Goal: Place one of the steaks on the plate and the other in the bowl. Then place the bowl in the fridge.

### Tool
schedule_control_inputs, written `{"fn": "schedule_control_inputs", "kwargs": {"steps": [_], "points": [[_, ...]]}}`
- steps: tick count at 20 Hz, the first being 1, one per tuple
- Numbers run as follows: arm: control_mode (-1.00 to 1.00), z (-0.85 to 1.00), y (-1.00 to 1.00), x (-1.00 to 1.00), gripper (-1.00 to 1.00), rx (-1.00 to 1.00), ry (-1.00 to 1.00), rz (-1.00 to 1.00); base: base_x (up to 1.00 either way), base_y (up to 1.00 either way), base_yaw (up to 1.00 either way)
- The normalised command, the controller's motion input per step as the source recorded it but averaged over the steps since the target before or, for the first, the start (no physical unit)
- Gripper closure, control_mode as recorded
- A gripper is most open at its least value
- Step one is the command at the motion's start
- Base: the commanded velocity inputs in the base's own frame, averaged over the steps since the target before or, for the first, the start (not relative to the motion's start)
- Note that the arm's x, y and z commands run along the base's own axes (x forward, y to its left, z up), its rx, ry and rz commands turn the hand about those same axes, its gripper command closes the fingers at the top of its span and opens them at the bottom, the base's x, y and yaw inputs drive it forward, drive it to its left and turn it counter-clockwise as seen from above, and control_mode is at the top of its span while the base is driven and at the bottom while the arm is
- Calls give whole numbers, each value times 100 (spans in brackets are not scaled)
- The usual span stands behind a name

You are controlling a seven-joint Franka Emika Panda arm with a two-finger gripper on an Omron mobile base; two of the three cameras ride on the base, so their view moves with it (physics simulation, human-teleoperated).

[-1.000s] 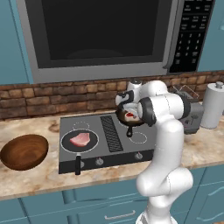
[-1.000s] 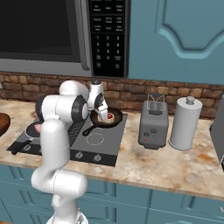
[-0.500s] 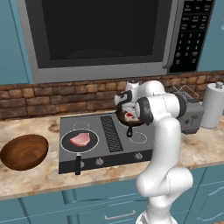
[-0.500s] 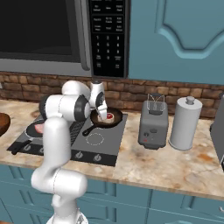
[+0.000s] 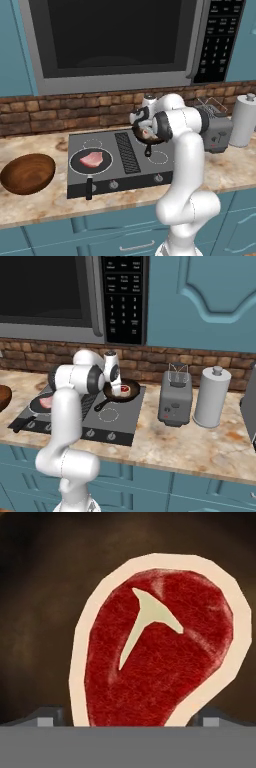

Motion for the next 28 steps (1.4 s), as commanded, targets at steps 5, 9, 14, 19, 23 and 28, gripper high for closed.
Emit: {"fn": "schedule_control_inputs", "kwargs": {"steps": [5,9,14,19,23,28], "points": [[-100,-22,-6,18,-100,0,0,-8,0,0,0],[-100,-19,-2,6,100,0,0,-3,0,0,0],[-100,0,0,-3,100,0,0,0,0,0,0],[-100,17,0,-29,100,0,-1,0,0,0,0],[-100,38,0,-45,100,0,-5,0,0,0,0],[-100,7,0,-62,100,0,-17,0,0,0,0]]}}
